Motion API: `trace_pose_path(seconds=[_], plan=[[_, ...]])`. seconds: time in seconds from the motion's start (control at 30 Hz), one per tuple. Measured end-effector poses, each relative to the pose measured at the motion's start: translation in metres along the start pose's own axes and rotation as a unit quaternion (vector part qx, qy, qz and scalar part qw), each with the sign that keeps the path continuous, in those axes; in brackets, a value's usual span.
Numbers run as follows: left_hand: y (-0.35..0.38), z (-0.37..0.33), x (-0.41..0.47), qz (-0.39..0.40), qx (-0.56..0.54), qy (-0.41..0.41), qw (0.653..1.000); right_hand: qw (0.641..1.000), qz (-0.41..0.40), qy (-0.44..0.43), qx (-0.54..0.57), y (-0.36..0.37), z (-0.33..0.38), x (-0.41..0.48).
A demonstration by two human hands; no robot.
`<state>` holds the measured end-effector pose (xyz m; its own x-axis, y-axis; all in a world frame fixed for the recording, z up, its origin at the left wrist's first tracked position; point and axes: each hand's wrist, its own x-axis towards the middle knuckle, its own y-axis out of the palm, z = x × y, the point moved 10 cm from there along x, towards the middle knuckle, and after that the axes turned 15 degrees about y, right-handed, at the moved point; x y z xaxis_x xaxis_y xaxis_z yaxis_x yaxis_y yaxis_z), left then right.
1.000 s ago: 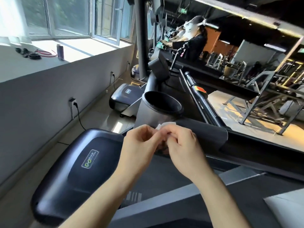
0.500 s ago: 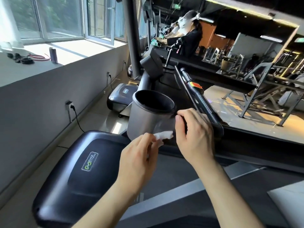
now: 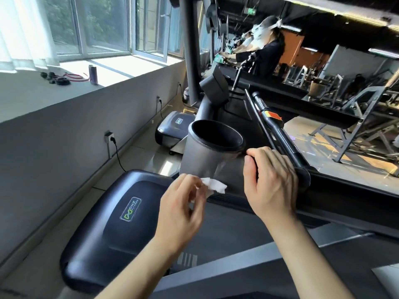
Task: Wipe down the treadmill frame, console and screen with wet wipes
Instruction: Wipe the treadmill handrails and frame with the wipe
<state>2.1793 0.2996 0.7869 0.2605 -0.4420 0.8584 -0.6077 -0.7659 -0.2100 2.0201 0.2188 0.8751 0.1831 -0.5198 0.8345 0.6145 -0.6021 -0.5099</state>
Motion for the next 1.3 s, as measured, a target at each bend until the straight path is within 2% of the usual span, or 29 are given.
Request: trace_pose_path(seconds=[0.07, 0.13, 0.23, 0.4, 0.47, 0.67, 0.93, 1.03, 1.17, 1.3], plan=[[-0.004, 0.000, 0.008, -0.008, -0.009, -0.003, 1.000, 1.000, -0.001, 0.001, -0.003, 0.001, 0.000, 0.000], [-0.015, -0.002, 0.037, -0.053, -0.025, -0.016, 0.998, 1.000, -0.001, 0.004, -0.010, 0.002, 0.000, 0.000], [-0.020, 0.028, 0.063, -0.108, -0.070, -0.069, 0.989, 1.000, -0.007, 0.005, -0.018, 0.003, 0.000, 0.000], [-0.006, 0.058, 0.006, -0.076, -0.092, -0.159, 0.980, 0.999, -0.028, -0.001, -0.030, 0.003, 0.001, -0.001], [-0.004, 0.061, 0.003, -0.059, -0.090, -0.160, 0.981, 0.999, -0.032, -0.002, -0.037, 0.004, 0.002, -0.001], [-0.001, 0.074, 0.072, -0.042, -0.108, -0.137, 0.984, 0.998, -0.041, -0.002, -0.045, 0.004, 0.002, -0.003], [-0.009, 0.047, 0.030, -0.088, -0.153, -0.194, 0.965, 0.998, -0.041, 0.000, -0.047, 0.005, 0.003, -0.003], [-0.001, 0.023, 0.039, -0.033, -0.145, -0.147, 0.978, 0.998, -0.046, 0.001, -0.050, 0.004, 0.004, -0.002], [0.013, 0.025, 0.063, 0.025, -0.207, -0.077, 0.975, 0.998, -0.044, 0.002, -0.055, 0.005, 0.004, -0.002], [0.017, 0.030, 0.015, 0.028, -0.226, -0.097, 0.969, 0.997, -0.043, 0.024, -0.059, 0.005, 0.005, -0.001]])
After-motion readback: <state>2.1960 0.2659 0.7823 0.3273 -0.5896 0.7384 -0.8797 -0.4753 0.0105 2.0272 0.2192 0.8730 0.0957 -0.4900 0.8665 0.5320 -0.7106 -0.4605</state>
